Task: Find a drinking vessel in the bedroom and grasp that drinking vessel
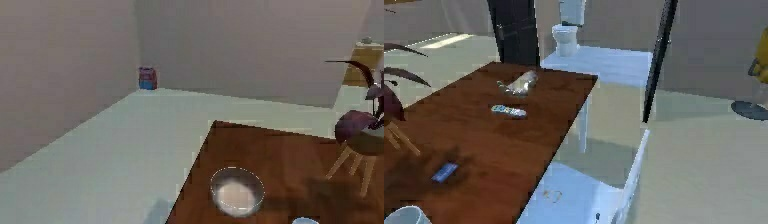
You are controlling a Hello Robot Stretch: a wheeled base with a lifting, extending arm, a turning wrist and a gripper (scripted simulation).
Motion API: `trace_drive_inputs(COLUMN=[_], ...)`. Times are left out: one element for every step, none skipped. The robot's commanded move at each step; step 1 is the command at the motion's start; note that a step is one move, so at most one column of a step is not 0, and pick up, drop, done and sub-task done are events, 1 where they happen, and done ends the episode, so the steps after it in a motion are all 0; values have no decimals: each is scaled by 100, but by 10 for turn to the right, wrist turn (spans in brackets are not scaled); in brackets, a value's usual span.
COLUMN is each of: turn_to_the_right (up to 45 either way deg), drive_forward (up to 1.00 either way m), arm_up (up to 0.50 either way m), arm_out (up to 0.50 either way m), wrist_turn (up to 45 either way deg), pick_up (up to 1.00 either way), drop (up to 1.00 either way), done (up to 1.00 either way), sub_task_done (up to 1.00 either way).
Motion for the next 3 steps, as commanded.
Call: trace_drive_inputs(turn_to_the_right=[-420, 0, 0], drive_forward=[0, 0, 0], arm_up=[0, 50, 36], arm_out=[0, 0, 0], wrist_turn=[0, 0, 0], pick_up=[0, 0, 0], drop=[0, 0, 0], done=[0, 0, 0], sub_task_done=[0, 0, 0])
